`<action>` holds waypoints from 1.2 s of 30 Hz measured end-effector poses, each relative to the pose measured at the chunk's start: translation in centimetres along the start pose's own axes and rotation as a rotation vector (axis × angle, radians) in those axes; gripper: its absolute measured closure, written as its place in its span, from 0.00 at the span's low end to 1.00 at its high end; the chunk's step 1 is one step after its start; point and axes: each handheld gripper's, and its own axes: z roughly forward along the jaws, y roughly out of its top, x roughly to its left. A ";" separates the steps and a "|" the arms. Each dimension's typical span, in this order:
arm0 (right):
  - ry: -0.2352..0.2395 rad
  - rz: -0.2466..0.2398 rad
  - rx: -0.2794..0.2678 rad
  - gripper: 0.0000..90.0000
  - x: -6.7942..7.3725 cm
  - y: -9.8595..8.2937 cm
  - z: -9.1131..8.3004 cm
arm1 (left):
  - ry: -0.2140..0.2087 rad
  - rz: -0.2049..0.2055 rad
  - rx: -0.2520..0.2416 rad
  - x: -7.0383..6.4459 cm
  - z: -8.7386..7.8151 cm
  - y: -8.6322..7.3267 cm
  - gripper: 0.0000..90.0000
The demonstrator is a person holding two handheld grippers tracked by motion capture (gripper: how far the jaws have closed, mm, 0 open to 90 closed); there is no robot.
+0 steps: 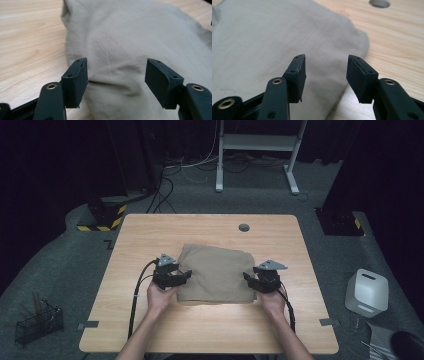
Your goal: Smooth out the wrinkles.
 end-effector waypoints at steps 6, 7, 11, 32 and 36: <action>-0.020 0.012 -0.049 0.54 -0.5 -0.1 -1.7 | 0.011 -0.005 -0.033 0.6 -1.8 0.1 0.39; -0.023 0.014 -0.053 0.54 -0.6 -0.1 -1.9 | 0.012 -0.007 -0.038 0.7 -2.1 0.1 0.39; -0.034 0.023 -0.070 0.54 -1.1 -0.4 -2.6 | 0.020 -0.004 -0.053 1.0 -3.0 0.1 0.39; -0.133 0.084 -0.023 0.55 -4.1 -4.0 -4.6 | 0.132 -0.066 -0.009 3.9 -5.0 -4.2 0.39; -0.146 0.081 0.010 0.55 -4.3 -4.5 -4.3 | 0.164 -0.070 0.020 4.6 -4.9 -5.2 0.39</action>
